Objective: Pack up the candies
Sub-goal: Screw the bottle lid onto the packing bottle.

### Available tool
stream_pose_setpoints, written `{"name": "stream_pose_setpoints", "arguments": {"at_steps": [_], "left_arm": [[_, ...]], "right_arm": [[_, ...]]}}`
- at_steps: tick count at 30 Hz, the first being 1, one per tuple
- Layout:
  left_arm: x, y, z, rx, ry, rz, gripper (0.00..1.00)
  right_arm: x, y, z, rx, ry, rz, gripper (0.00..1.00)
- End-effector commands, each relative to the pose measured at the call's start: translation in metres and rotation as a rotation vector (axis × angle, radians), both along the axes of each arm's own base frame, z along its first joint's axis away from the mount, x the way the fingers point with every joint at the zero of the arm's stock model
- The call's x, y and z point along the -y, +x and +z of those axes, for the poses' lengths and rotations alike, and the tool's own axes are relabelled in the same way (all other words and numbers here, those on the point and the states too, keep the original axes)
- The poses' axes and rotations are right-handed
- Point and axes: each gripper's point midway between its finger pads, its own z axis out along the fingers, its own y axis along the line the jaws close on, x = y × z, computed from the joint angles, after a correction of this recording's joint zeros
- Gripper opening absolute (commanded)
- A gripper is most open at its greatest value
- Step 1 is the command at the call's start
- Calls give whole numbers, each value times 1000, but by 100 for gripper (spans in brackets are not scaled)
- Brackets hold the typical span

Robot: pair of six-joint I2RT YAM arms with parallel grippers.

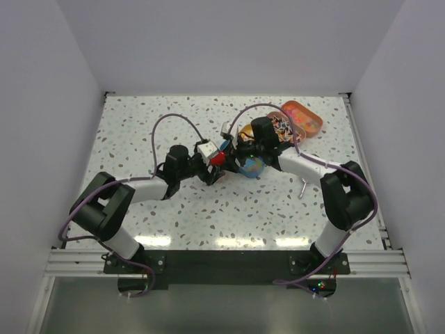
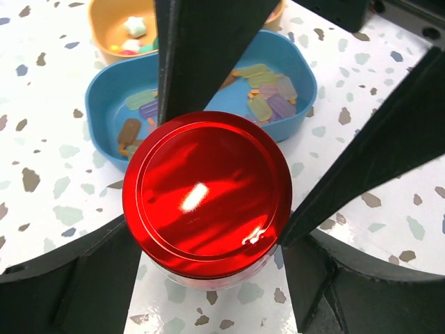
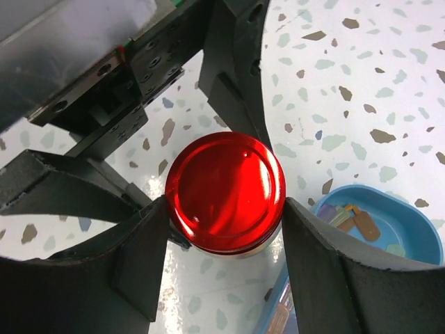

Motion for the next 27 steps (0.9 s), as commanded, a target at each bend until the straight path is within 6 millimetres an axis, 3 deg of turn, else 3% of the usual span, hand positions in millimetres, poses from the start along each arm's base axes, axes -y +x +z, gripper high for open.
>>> {"name": "stream_pose_setpoints", "arguments": {"at_steps": [1, 8, 18, 21, 24, 27], "left_arm": [[3, 10, 31, 92, -68, 67, 19], [1, 5, 34, 98, -108, 123, 19], [-7, 3, 40, 127, -132, 225, 19], [-10, 2, 37, 125, -115, 237, 19], [-11, 2, 36, 122, -112, 239, 19], [-10, 2, 31, 134, -88, 218, 19]], "right_arm": [[-9, 0, -24, -85, -2, -174, 23], [-4, 5, -38, -136, -10, -371, 22], [-25, -16, -50, -200, -29, -448, 26], [-23, -20, -45, -191, -36, -432, 41], [-22, -26, -33, -176, -46, -380, 68], [-20, -30, -19, -133, -63, -321, 83]]}}
